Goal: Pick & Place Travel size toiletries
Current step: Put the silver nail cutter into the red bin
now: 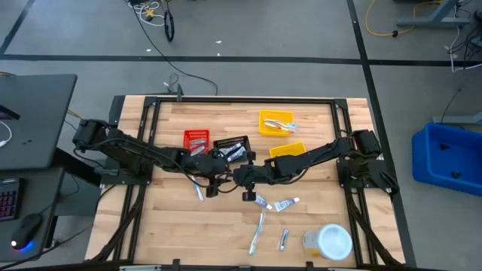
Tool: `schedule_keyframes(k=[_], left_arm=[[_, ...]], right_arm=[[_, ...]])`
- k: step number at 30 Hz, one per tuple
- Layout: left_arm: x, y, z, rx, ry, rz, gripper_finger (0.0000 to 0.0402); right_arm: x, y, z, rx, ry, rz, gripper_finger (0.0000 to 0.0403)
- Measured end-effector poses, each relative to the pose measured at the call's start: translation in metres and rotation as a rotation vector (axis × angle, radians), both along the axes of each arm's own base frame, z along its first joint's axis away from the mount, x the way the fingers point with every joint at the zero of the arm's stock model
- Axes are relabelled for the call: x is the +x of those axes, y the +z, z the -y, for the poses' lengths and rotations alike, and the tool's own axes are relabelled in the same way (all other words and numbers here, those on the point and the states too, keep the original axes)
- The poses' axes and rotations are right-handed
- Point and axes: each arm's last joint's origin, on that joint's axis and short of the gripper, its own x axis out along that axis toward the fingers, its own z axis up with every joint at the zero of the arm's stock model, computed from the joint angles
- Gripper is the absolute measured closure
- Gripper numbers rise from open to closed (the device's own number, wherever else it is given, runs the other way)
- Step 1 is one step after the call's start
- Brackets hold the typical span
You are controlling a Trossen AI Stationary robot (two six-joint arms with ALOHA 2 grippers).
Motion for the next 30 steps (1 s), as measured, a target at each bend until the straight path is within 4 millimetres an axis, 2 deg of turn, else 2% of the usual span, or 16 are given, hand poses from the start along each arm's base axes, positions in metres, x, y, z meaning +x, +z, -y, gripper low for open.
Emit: schedule_keyframes(k=[5, 15, 19, 25, 30], left_arm=[[0.0, 0.0, 0.0, 0.004, -0.006, 0.0, 0.0242], [-0.0009, -0.0012, -0.0001, 0.007, -0.004, -0.016, 0.0326], [-0.001, -0.0014, -0.0001, -0.009, 0.007, -0.018, 0.034], [-0.0021, -0.0029, -0.0003, -0.035, 0.029, -0.036, 0.0328], [-0.0084, -0.0045, -0.0025, -0.009, 0.074, -0.094, 0.0342]], right_arm=[[0.0005, 0.0004, -0.0001, 0.002, 0.0, 0.007, 0.0344], [0.0021, 0.0018, -0.0005, 0.009, 0.001, 0.03, 0.0343], [0.0023, 0.0016, -0.0005, 0.021, 0.01, 0.03, 0.0334], [0.0009, 0.0, 0.0012, 0.011, 0.009, 0.005, 0.0286], [-0.0031, -0.0033, 0.0069, -0.03, -0.061, -0.041, 0.0229]])
